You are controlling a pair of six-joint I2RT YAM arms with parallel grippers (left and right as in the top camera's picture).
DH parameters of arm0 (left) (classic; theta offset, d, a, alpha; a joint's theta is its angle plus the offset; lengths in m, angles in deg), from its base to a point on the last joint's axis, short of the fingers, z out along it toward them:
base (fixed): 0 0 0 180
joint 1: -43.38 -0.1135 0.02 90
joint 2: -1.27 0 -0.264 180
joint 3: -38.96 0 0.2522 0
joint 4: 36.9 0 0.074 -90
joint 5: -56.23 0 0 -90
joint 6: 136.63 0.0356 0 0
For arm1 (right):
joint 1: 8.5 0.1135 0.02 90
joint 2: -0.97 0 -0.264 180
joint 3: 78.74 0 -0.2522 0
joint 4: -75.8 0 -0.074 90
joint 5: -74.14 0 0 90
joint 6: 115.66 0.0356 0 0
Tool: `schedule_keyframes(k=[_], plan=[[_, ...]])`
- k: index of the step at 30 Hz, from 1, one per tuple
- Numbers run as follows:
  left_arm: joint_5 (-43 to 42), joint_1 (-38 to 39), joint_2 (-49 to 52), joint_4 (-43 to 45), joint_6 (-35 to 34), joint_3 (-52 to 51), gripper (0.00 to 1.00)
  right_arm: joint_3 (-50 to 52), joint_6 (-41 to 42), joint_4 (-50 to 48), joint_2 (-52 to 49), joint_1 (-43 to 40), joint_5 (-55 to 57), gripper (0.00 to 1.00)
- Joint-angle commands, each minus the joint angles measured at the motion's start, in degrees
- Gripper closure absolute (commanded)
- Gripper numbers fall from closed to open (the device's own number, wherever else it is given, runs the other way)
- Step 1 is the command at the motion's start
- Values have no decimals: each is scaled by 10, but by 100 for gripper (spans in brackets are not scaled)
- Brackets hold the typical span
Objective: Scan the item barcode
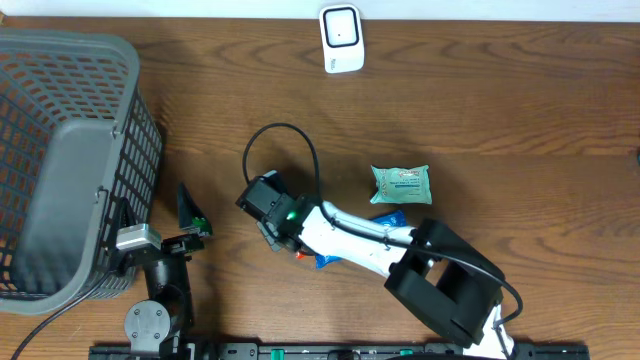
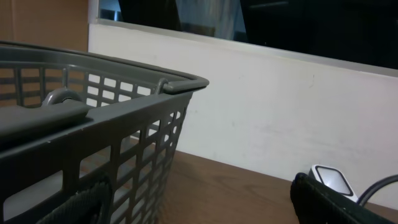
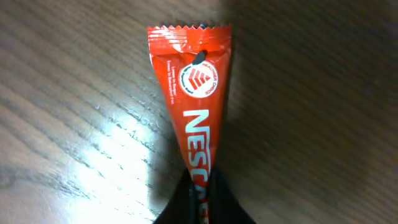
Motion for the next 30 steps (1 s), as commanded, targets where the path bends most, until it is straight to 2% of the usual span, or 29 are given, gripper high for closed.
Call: schedule_keyframes(k=[1,4,7,9,12,17,21,26,30], plan=[[-3,-2,-4,0,-5,0,8,15,6,20,-29,0,21,99],[-3,-2,-4,0,-5,0,8,-2,6,49,-18,-6,4,99],[-3,-2,-4,0,-5,0,8,-28,-28,105,-1,-17,-91,99],[-3,-2,-4,0,-5,0,8,-62,-98,172,12,-39,-250,99],[-3,-2,-4,0,-5,0,8,-91,-150,245,17,-75,-445,99],[-3,-2,-4,0,-5,0,8,-97,-266,345,17,-147,-793,99],[-3,-2,-4,0,-5,0,8,-97,-413,362,17,-195,-980,99],[-3,-2,-4,0,-5,0,8,-95,-488,321,17,-229,-993,99],[-3,-2,-4,0,-5,0,8,-94,-668,305,16,-233,-993,99]])
